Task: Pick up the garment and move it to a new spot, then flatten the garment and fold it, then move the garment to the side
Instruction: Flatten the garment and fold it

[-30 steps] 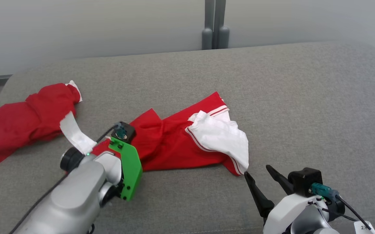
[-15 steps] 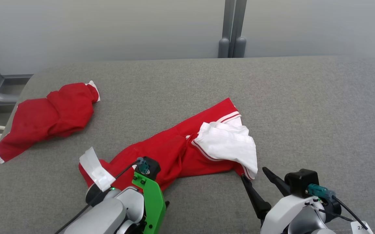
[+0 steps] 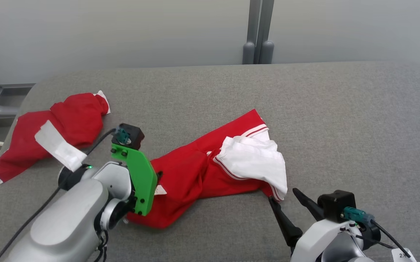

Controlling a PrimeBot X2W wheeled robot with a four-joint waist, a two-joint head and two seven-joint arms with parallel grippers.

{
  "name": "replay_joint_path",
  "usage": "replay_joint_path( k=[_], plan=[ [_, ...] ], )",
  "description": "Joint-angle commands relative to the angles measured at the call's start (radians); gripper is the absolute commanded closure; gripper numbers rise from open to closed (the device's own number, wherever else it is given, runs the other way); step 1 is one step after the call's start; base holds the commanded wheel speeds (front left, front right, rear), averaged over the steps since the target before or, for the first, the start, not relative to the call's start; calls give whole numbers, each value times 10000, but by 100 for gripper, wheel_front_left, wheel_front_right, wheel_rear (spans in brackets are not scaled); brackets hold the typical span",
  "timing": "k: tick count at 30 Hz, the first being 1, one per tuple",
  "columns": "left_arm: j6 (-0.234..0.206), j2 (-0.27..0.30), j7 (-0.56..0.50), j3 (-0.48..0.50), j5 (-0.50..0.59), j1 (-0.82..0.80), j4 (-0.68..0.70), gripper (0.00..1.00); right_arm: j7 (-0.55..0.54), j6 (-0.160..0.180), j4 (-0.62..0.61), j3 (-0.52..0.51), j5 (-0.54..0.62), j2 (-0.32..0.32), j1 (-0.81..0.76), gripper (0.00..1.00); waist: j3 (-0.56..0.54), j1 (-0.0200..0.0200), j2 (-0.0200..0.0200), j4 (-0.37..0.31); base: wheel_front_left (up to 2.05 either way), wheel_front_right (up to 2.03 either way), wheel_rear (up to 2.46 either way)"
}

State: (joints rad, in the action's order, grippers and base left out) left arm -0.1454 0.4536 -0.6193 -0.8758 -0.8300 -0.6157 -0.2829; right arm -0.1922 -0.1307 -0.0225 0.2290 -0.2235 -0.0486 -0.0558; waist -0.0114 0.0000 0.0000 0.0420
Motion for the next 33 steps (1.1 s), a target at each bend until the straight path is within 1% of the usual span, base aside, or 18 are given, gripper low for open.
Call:
replay_joint_path(
  k=[1,4,7,12,19,23,25,26,27,29,32,33],
  plan=[
    [-82,7,23,42,37,-127,-91,0,14,-1,-11,34,-29,-34,21,0,82,0,0,-84,0,0,0],
    [-227,-134,130,260,-62,-382,-573,0,-84,-1,-67,129,47,-36,180,0,324,0,0,-308,0,0,0],
    [-274,-263,131,324,-71,-625,-1162,0,-154,-1,-125,105,183,-36,261,0,597,0,0,-578,0,0,0],
    [-109,-461,-107,324,-189,-1012,-2080,0,-240,-1,-260,101,291,-36,450,0,1016,0,0,-950,0,0,0],
    [115,-465,-671,129,-269,-1217,-2757,0,-193,-1,-255,63,305,-36,376,0,1122,0,0,-1093,0,0,0],
    [61,-486,-674,108,-268,-1246,-2951,0,-165,-1,-227,129,254,-36,398,0,1110,0,0,-1073,0,0,0],
    [67,-519,-691,106,-295,-1229,-3038,5,-170,-1,-206,177,263,-36,427,0,1101,0,0,-1071,0,0,0],
    [61,-528,-719,98,-303,-1214,-3107,15,-176,-1,-205,203,269,-36,437,0,1099,0,0,-1075,0,0,0],
    [57,-531,-721,95,-322,-1201,-3176,18,-185,-1,-207,224,276,-36,445,0,1104,0,0,-1084,0,0,0],
    [54,-555,-671,122,-360,-1199,-3282,0,-203,-1,-216,270,287,-36,474,0,1133,0,0,-1123,0,0,0],
    [50,-594,-614,166,-399,-1206,-3394,0,-220,-1,-238,310,299,-36,515,0,1197,0,0,-1180,0,0,0],
    [56,-631,-594,189,-447,-1244,-3531,6,-237,-1,-258,305,317,-36,552,0,1269,0,0,-1224,0,0,0]
  ],
)
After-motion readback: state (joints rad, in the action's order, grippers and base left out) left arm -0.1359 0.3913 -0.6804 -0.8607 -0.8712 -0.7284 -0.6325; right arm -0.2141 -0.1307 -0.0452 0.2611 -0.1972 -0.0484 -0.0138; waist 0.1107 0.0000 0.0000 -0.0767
